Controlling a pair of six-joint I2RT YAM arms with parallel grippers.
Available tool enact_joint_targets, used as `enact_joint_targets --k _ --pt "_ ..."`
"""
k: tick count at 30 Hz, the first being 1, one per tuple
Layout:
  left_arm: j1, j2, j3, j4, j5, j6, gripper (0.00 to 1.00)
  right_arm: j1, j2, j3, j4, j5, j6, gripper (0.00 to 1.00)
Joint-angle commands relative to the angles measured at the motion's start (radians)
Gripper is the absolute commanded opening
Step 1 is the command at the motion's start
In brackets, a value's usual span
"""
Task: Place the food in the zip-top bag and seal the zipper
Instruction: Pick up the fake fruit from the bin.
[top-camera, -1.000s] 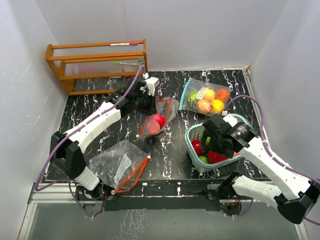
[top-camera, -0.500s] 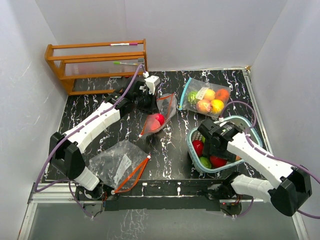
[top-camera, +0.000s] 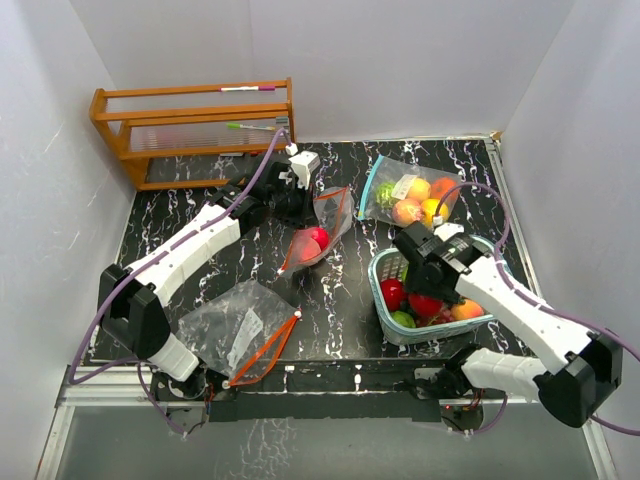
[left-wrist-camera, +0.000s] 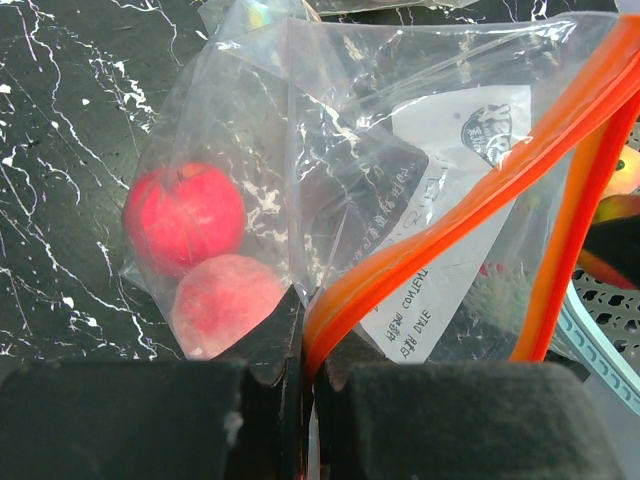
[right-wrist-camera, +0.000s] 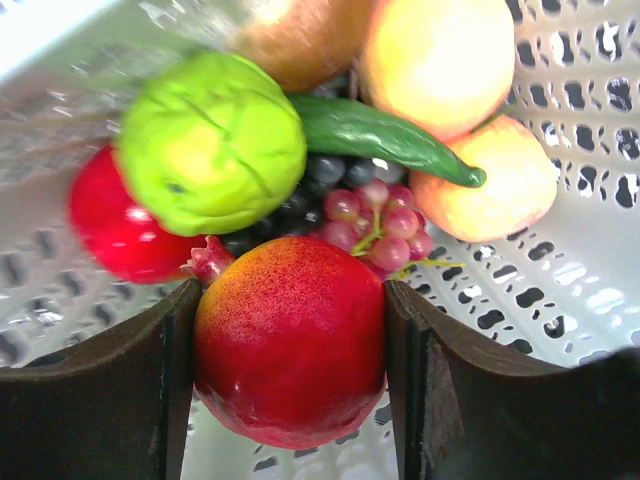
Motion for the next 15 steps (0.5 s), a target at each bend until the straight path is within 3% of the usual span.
enact_joint_targets --k 1,10,15 --pt "0.002 -0.056 0.006 0.007 0.007 -0.005 0.0 -0.001 -0.052 0.151 0.005 0.077 -0.007 0.33" --pt "0.001 -0.035 -0.001 0.027 -0.001 -0.012 0.0 -0.001 -0.109 0.294 0.022 0.054 -0.04 0.33" --pt "0.002 0.001 0.018 0.048 0.013 -0.028 0.0 -0.001 -0.164 0.367 0.19 -0.035 -0.154 0.3"
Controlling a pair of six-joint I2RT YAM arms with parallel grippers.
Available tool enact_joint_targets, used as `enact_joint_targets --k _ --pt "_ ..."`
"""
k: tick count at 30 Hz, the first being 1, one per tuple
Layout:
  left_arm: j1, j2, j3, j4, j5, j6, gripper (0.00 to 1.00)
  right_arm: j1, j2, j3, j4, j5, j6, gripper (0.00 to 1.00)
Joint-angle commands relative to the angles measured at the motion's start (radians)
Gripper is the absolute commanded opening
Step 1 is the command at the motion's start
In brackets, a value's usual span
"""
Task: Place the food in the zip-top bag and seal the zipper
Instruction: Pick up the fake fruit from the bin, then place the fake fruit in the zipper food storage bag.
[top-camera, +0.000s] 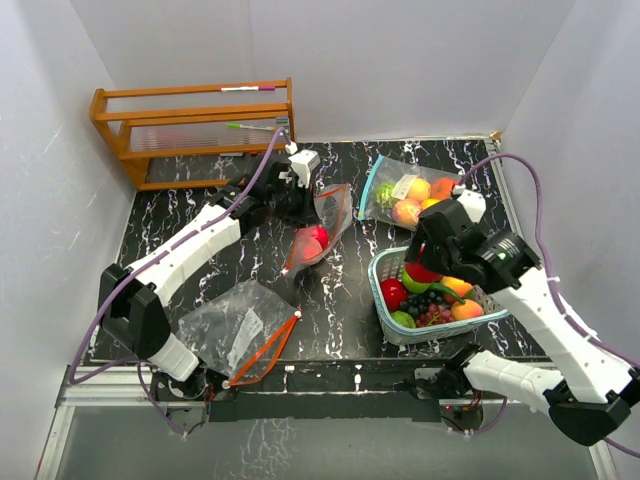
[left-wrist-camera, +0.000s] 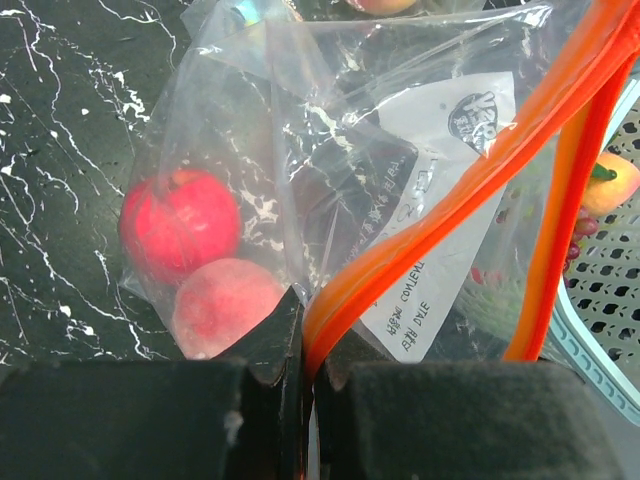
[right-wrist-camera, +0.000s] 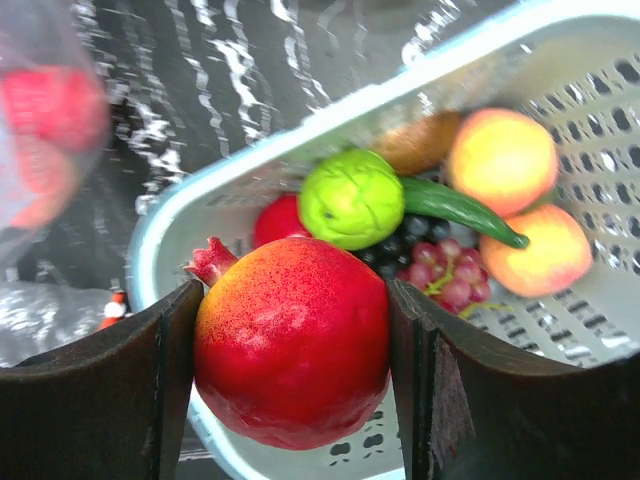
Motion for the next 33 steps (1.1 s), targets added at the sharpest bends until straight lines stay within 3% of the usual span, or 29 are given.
enact_joint_targets --k 1,11,17,25,33 --pt "0.002 0.006 0.028 0.026 0.018 -0.019 0.0 -0.001 -0.063 0.094 0.235 -0.081 -0.11 0.29" --pt "0.002 0.022 0.026 0.055 0.045 -0.044 0.0 -0.002 0.061 0.045 0.769 -0.373 -0.2 0.28" --pt "0.002 0.015 0.018 0.057 0.044 -0.045 0.0 0.007 0.2 0.047 0.975 -0.474 -0.177 0.26" --pt "0.002 0.009 0.019 0.061 0.054 -0.048 0.0 0.033 0.284 0.04 1.022 -0.418 -0.163 0.26" --pt "0.002 -0.021 0.039 0.049 0.061 -0.061 0.0 0.063 0.349 0.017 0.863 -0.13 -0.149 0.25"
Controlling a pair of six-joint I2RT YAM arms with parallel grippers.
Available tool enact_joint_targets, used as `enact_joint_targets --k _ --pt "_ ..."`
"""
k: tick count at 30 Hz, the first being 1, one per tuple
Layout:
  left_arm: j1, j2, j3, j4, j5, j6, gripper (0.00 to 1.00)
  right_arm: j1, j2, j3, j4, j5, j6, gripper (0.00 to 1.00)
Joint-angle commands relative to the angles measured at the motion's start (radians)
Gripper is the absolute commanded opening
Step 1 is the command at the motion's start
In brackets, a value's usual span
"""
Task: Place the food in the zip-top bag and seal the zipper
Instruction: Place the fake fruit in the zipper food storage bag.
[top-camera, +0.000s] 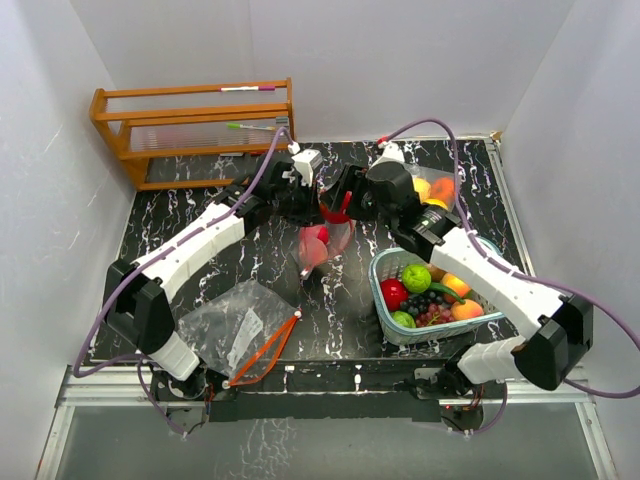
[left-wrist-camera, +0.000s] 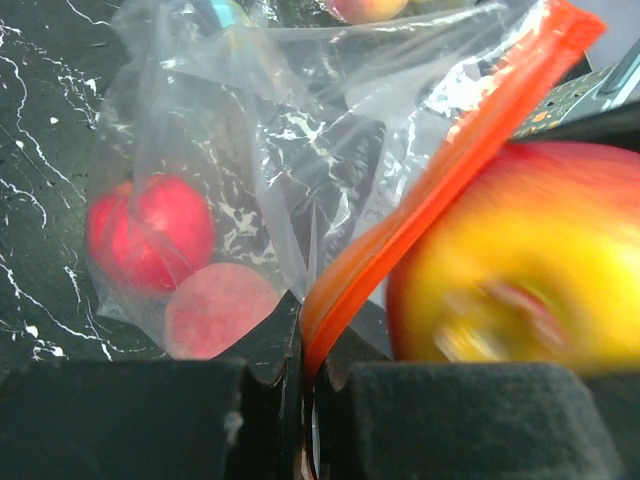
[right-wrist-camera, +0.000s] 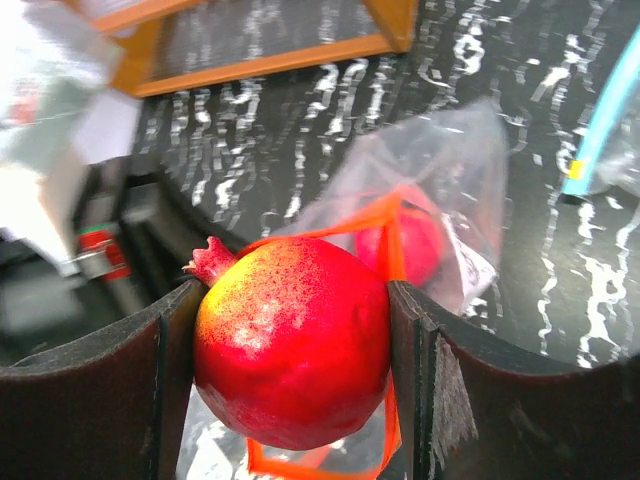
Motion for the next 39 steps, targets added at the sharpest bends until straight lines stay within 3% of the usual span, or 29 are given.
enact_joint_targets --k 1,6,8,11,18,23,27,33,39 --pt "0.001 -0.059 0.045 -0.01 0.027 -0.009 0.0 0.018 0.056 0.014 -0.096 0.206 0.011 0.25" --pt "0.0 -0.076 0.064 -0.041 0.003 0.005 0.0 0.036 0.113 0.05 -0.194 0.307 0.027 0.26" --pt "0.001 -0.076 0.065 -0.039 0.006 0.005 0.0 0.042 0.119 0.058 -0.182 0.298 0.022 0.31" --pt "0.001 -0.074 0.064 -0.038 0.009 0.005 0.0 0.046 0.107 0.057 -0.128 0.259 0.005 0.54" --pt "0.001 -0.074 0.037 -0.025 0.001 0.005 0.0 0.049 0.033 0.046 -0.086 0.185 0.004 0.97" --pt "0.0 -0.063 0.021 -0.003 0.004 -0.002 0.0 0.054 -0.006 0.057 -0.107 0.119 0.0 0.98" --pt "0.001 -0.058 0.024 -0.008 -0.01 0.001 0.0 0.063 -0.067 0.09 -0.19 0.159 -0.001 0.98" --pt "0.0 -0.057 0.039 -0.026 -0.029 0.014 0.0 0.063 -0.2 0.082 -0.519 0.346 0.051 0.98" --pt "0.001 -0.057 0.036 -0.031 -0.025 0.017 0.0 0.063 -0.313 -0.053 -0.83 0.435 0.288 0.98"
